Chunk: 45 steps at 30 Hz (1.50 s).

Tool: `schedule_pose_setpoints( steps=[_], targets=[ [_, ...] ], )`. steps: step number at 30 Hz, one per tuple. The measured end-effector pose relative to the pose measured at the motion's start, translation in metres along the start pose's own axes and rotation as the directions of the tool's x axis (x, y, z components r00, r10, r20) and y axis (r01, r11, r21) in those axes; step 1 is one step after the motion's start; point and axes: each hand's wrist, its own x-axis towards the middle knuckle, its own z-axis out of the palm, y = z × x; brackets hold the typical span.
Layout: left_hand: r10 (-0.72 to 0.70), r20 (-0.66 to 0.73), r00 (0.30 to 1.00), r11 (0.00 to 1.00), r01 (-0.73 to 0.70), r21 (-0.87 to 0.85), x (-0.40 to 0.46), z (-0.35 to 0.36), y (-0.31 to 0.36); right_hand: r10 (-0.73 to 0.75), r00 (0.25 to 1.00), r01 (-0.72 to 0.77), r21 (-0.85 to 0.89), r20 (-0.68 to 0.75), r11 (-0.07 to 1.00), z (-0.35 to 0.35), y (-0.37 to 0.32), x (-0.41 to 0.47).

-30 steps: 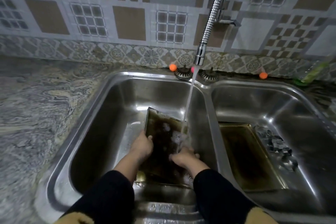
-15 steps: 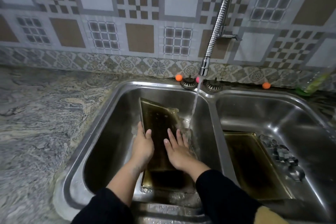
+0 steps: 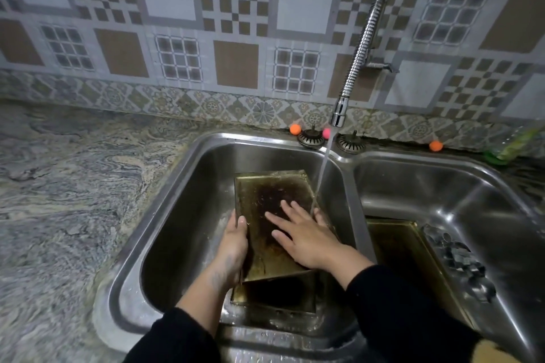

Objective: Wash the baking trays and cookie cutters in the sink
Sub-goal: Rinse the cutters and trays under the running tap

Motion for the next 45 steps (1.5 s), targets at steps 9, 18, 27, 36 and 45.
schedule_pose_setpoints(
  steps=[9, 18, 27, 36, 45],
  targets=[
    [0.479, 0.079, 0.874, 0.790, -0.469, 0.396, -0.031, 0.046, 0.008, 0.244, 0.948, -0.011, 0.747, -0.203, 0.665, -0.043, -0.010, 0.022],
    [0.467, 0.391, 0.793, 0.374, -0.578, 0.725, -0.049, 0.074, -0.003, 0.612, 0.763, 0.234, 0.972, -0.206, 0.034, -0.082, 0.007, 0.017],
    [0.451, 0.331, 0.829, 0.442, -0.529, 0.724, -0.011, 0.128, 0.047, 0.466, 0.859, 0.334, 0.921, -0.211, -0.200, -0.065, 0.023, -0.016],
    [0.350, 0.059, 0.935, 0.595, -0.271, 0.756, 0.039, 0.095, 0.048, 0.515, 0.780, 0.488, 0.861, -0.355, -0.145, -0.067, 0.035, -0.024],
    [0.258, 0.260, 0.930, 0.586, -0.365, 0.723, -0.007, 0.080, 0.002, 0.717, 0.597, 0.565, 0.823, -0.360, -0.056, -0.108, 0.036, -0.013]
  ],
)
